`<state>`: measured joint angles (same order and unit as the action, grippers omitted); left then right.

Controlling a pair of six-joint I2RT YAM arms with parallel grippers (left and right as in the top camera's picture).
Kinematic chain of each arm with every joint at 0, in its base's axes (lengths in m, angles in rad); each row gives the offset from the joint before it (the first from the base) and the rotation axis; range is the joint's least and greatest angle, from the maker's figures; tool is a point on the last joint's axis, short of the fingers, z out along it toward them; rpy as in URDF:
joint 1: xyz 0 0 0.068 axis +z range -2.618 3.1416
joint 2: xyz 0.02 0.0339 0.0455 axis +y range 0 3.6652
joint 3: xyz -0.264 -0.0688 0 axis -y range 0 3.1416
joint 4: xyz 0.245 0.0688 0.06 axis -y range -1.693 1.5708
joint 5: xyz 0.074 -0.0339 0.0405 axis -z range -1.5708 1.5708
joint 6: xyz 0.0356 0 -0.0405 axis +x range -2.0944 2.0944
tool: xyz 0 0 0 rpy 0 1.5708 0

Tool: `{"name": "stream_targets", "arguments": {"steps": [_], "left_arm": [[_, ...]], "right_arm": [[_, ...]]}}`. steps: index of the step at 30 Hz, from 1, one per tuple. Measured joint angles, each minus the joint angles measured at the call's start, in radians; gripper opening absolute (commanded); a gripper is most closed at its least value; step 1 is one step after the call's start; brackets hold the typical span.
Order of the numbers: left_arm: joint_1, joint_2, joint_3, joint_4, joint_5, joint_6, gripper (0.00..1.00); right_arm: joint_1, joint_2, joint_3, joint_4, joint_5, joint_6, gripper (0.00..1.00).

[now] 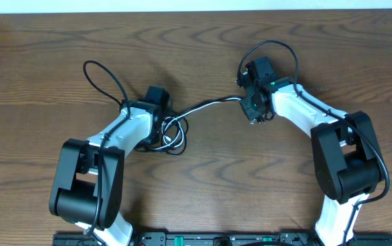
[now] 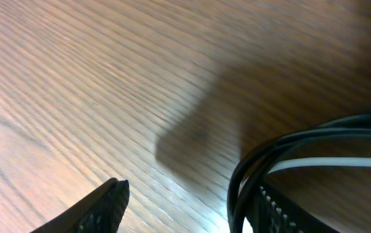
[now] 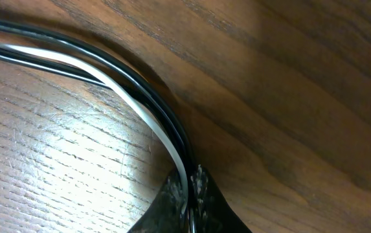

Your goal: Untangle cables

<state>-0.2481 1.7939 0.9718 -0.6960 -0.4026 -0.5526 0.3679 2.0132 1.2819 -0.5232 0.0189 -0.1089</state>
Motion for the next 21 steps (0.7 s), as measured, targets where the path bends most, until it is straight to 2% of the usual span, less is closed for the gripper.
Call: {"name": "stream_targets", "arguments": {"steps": [6,21], "left_arm": [[0.072,0.006,-0.006,0.024,-0.05,-0.005,0.62],[0.293,0.0,0.002,0.055,0.034,-0.02,0.62]], "right_arm": [[0.0,0.0,0.0,0.0,0.0,0.0,0.04],[0.001,0.0,0.0,0.0,0.0,0.0,0.04]]}}
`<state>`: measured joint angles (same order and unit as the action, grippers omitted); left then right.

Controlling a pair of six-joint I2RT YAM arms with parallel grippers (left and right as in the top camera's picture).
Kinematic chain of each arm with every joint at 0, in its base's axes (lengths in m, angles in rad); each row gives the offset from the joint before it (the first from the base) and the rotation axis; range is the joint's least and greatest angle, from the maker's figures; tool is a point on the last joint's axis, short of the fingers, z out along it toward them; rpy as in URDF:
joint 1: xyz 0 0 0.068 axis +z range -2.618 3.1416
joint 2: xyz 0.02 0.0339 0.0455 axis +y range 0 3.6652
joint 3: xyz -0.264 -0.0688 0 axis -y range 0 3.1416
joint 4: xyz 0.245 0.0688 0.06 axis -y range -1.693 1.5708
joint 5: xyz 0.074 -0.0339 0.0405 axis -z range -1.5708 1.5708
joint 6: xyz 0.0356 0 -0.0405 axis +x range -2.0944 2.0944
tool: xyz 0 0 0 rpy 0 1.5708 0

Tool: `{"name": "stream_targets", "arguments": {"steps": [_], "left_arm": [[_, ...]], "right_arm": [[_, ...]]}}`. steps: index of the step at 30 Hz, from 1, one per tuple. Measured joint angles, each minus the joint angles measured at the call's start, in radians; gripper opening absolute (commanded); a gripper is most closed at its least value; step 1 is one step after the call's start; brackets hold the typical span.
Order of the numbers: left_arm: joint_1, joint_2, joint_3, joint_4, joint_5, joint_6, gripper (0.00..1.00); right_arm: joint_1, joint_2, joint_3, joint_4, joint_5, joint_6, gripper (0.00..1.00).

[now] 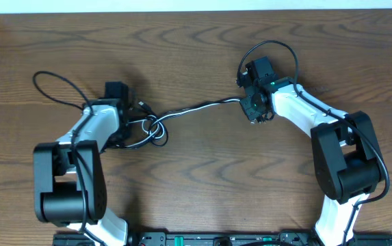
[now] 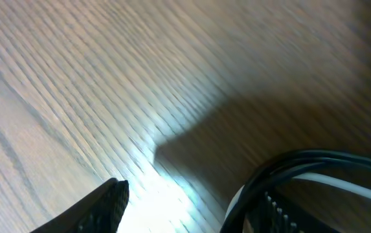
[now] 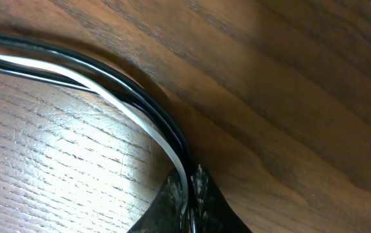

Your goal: Untangle cables

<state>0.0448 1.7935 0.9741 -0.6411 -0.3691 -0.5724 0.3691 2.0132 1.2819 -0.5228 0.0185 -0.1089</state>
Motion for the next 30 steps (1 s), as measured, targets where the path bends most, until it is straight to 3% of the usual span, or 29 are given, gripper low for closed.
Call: {"name": "stream_targets", "arguments": {"steps": [20,24,30], "left_arm": [[0.312,-0.016,0.005,0.039,0.352,0.013,0.61],[0.34,-0.016,0.002,0.047,0.418,0.072,0.39],[0.307,-0.016,0.002,0.08,0.549,0.214,0.27]], "right_arm": [[0.002,0.0,0.0,0.003,-0.007,0.0,0.05],[0.002,0.0,0.0,0.004,-0.007,0.0,0.05],[0.001,0.002,0.0,0.013,-0.024,0.0,0.04]]}}
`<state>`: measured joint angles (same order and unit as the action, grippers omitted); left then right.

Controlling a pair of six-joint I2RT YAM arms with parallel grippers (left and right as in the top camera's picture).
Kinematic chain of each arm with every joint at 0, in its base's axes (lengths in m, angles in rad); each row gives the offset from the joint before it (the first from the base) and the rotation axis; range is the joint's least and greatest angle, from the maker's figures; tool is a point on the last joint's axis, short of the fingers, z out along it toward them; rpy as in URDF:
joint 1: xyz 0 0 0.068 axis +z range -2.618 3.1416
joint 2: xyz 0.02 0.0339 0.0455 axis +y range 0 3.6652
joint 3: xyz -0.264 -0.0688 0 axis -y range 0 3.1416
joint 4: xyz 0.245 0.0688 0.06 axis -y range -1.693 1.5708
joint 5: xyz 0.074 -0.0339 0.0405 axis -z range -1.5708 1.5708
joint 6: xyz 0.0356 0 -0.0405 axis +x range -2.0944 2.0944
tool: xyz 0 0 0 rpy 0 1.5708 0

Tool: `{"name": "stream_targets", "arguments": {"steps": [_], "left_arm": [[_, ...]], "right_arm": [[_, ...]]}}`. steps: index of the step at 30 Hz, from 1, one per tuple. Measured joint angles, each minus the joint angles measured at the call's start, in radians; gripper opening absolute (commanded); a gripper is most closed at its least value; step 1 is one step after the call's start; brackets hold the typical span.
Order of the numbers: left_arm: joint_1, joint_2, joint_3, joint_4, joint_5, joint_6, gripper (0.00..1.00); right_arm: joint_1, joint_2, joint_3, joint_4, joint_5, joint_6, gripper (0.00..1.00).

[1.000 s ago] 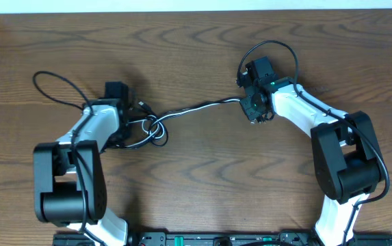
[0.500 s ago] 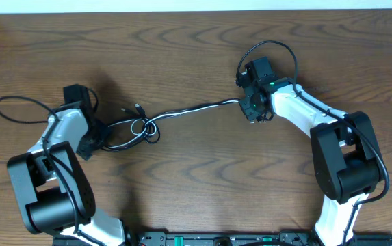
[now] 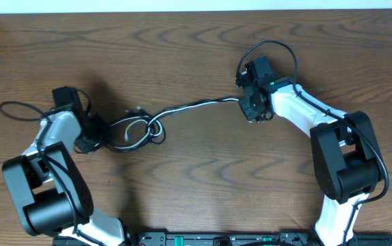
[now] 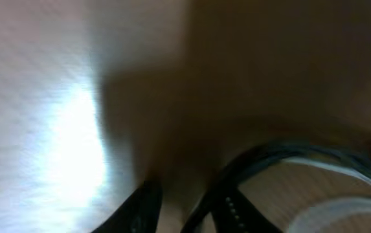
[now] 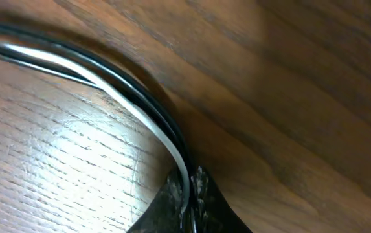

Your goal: Untangle cables

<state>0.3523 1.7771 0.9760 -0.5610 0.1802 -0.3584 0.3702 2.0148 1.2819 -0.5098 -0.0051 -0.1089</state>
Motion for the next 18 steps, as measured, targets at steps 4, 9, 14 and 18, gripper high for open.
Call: {"name": "stream_targets", "arguments": {"steps": [4,9,14,18], "left_arm": [[-0.088,0.002,0.0,0.013,0.077,0.054,0.25],[-0.225,0.008,-0.002,0.029,0.135,0.123,0.25],[-0.34,0.011,-0.003,0.039,0.163,0.211,0.27],[-0.373,0.01,-0.003,0.038,0.17,0.243,0.43]], "right_arm": [[0.0,0.0,0.0,0.0,-0.005,0.0,0.03],[0.0,0.0,0.0,0.0,-0.006,0.003,0.03],[0.0,0.0,0.0,0.001,-0.007,0.003,0.04],[0.0,0.0,0.0,0.001,-0.007,0.003,0.04]]}}
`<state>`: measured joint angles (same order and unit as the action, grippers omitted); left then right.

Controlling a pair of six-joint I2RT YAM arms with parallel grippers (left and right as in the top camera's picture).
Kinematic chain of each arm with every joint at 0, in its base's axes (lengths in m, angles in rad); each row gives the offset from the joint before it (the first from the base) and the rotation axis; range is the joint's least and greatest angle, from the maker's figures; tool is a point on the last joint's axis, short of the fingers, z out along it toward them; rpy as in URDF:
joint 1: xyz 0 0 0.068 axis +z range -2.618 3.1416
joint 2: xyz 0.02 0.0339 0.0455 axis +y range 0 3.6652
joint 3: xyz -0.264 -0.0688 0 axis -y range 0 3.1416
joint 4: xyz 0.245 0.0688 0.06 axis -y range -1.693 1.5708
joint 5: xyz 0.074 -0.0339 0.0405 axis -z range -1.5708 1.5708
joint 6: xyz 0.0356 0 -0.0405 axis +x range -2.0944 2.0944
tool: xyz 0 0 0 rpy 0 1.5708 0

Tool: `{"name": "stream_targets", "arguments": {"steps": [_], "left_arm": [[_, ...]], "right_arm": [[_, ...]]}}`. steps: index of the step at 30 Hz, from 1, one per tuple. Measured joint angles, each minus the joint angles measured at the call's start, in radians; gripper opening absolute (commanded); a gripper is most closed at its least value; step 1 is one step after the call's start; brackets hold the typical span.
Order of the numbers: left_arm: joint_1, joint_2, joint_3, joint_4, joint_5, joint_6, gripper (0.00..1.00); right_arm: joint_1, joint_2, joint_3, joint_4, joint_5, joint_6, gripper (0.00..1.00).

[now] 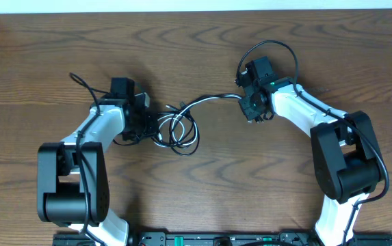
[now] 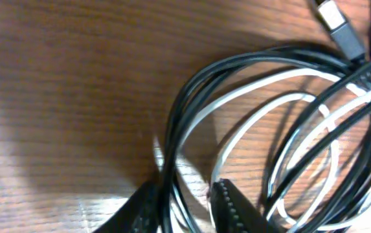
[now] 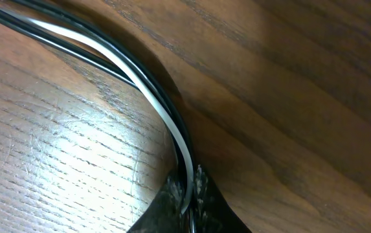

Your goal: Untangle cables

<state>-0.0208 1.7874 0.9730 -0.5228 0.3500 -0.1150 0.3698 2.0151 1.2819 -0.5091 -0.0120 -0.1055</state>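
Note:
A tangle of black and white cables [image 1: 176,130] lies left of centre, looped over itself. One joined strand [image 1: 206,102] arcs right to my right gripper [image 1: 252,109]. In the right wrist view that gripper [image 3: 188,194] is shut on the black and white strand [image 3: 140,74]. My left gripper [image 1: 141,117] sits at the tangle's left edge. In the left wrist view it [image 2: 182,210] is nearly shut, with black cables [image 2: 172,149] running between its fingers. The loops [image 2: 295,136] spread to the right, and a grey plug [image 2: 336,24] lies at the top.
The brown wooden table [image 1: 196,184] stretches all around. Each arm carries its own black wire loop, one [image 1: 276,48] above the right wrist and one [image 1: 83,85] above the left. Both arm bases [image 1: 346,171] stand near the front edge.
My left gripper has gone from the far left back to the right, to the tangle. The cables, stretched out before, now lie bunched in slack loops. The right gripper has not moved.
My left gripper stood open at the tangle left of centre, the right one shut on the strand. Then the left was further left with the tangle following. Then it was far left, jaws narrowed on cables, the line stretched. Now it is back, the loops slack.

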Motion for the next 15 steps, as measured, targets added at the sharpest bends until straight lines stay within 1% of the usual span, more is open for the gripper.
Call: {"name": "stream_targets", "arguments": {"steps": [4,7,12,15], "left_arm": [[-0.003,-0.001,0.005,-0.016,0.018,-0.005,0.45],[-0.003,0.004,0.021,-0.082,0.018,-0.033,0.45],[-0.003,0.03,0.066,-0.22,0.006,-0.07,0.56],[-0.003,0.034,0.072,-0.27,-0.01,-0.103,0.66]], "right_arm": [[0.0,0.0,0.0,0.0,0.0,0.0,0.05],[0.0,0.0,0.0,0.0,0.0,0.0,0.05],[0.0,0.0,0.0,0.0,0.0,0.0,0.06],[0.0,0.0,0.0,0.0,0.0,0.0,0.06]]}}
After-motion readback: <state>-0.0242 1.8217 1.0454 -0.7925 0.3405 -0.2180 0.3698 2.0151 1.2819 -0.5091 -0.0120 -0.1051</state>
